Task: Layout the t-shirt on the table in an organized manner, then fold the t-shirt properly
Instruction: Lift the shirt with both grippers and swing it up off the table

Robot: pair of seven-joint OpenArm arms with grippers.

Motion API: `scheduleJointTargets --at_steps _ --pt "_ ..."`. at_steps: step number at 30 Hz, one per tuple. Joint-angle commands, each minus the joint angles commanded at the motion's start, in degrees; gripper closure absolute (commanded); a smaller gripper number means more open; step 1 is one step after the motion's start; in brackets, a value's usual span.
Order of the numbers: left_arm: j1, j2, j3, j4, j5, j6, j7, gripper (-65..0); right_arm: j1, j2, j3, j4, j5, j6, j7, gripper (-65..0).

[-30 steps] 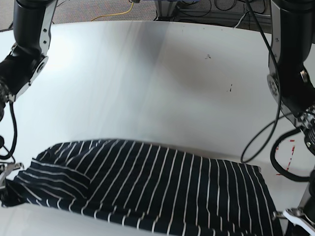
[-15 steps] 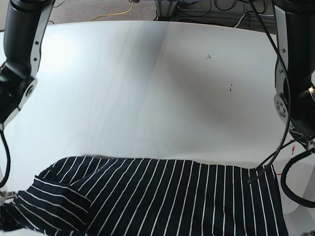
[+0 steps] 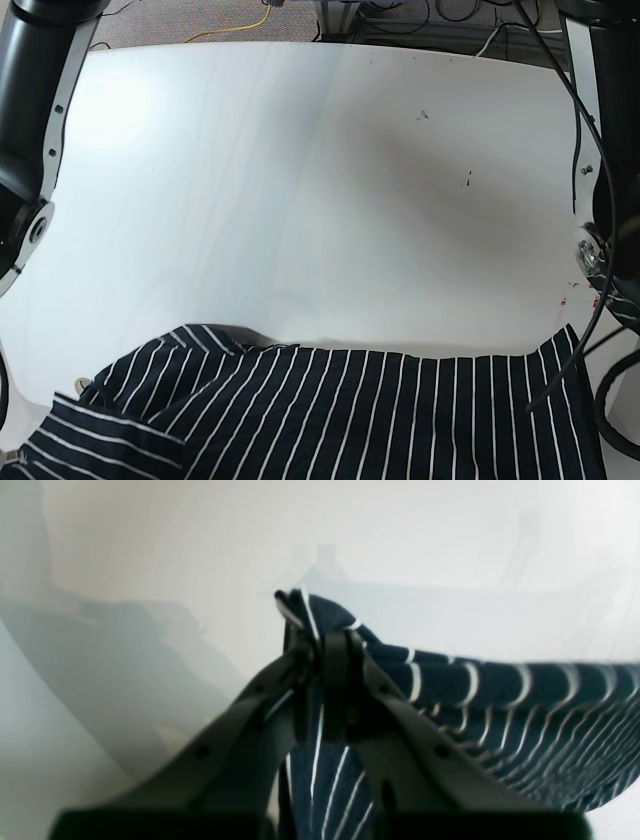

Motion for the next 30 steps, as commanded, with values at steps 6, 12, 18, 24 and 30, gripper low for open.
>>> scheduleJointTargets --at_steps 6,12,18,24,30 --pt "0.0 0.0 0.0 -1.76 0.0 0.0 -0.09 -0.4 0.91 0.0 -2.37 0.0 -0.09 0.0 0.09 -1.3" --pt "0.0 -0.09 0.0 -1.93 0.0 0.0 -1.67 -0.4 0.91 0.09 -3.43 0.09 -0.09 0.0 0.09 -1.3" --pt "0.0 -1.05 0.0 -1.49 -0.09 0.0 -2.02 -0.4 -0.62 2.2 -3.34 0.35 0.09 0.0 -0.26 -1.3" --pt "2.96 -2.11 -0.09 0.26 -0.18 0.0 -2.02 -0.4 -5.1 4.48 -2.64 2.11 0.35 0.0 -1.49 -1.3" --pt "9.73 -4.66 -0.18 2.2 -3.43 0.0 -2.02 -0.4 -15.65 5.1 4.04 9.85 0.35 0.0 -4.88 -1.3"
